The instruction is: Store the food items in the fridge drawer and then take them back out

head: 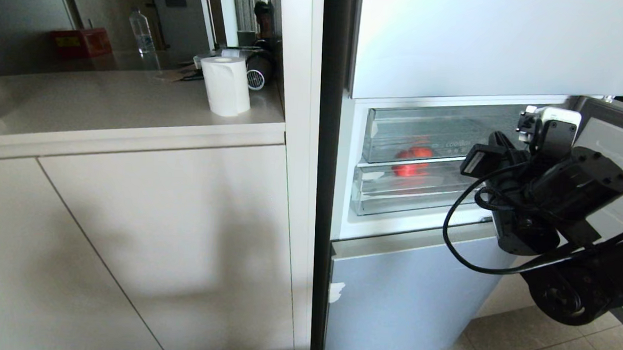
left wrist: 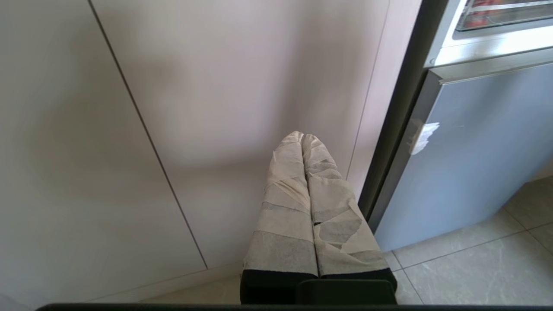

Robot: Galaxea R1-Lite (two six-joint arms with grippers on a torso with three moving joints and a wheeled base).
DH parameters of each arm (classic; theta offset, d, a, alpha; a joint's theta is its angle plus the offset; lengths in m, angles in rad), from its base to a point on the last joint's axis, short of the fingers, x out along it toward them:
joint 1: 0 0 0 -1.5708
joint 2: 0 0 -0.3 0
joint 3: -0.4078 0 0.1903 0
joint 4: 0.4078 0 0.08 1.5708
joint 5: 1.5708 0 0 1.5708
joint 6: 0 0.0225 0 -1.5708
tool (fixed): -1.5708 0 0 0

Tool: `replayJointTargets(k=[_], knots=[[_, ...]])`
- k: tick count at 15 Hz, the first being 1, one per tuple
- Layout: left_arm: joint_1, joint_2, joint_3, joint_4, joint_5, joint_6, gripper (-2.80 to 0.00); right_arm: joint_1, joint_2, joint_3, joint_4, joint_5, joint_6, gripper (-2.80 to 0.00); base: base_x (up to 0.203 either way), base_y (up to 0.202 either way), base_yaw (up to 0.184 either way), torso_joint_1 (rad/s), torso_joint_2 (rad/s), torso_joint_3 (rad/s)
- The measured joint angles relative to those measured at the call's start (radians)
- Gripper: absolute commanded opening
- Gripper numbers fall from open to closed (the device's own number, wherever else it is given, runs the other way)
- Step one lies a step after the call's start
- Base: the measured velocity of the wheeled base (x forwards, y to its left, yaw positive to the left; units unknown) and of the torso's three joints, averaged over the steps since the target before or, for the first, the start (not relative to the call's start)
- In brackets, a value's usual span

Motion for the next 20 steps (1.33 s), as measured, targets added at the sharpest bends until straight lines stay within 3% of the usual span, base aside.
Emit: replayJointTargets(k=[4, 9, 14, 20], knots=[[0.0, 0.0, 0.0, 0.0, 0.0, 0.0, -2.8, 0.0, 0.004, 0.0, 0.006, -0.082, -0.063, -2.8, 0.0, 0.0, 0.0, 0.0, 0.0, 0.0], [0.0, 0.0, 0.0, 0.0, 0.0, 0.0, -2.8, 0.007, 0.09, -0.014, 0.012, 0.012, -0.079, -2.8, 0.0, 0.0, 0.0, 0.0, 0.0, 0.0], [0.0, 0.0, 0.0, 0.0, 0.0, 0.0, -2.8, 0.017, 0.24, -0.111, 0.008, 0.072, -0.074, -2.8, 0.0, 0.0, 0.0, 0.0, 0.0, 0.0], [0.0, 0.0, 0.0, 0.0, 0.0, 0.0, -2.8, 0.055, 0.277, -0.155, 0.0, 0.064, -0.081, -2.8, 0.0, 0.0, 0.0, 0.0, 0.0, 0.0]])
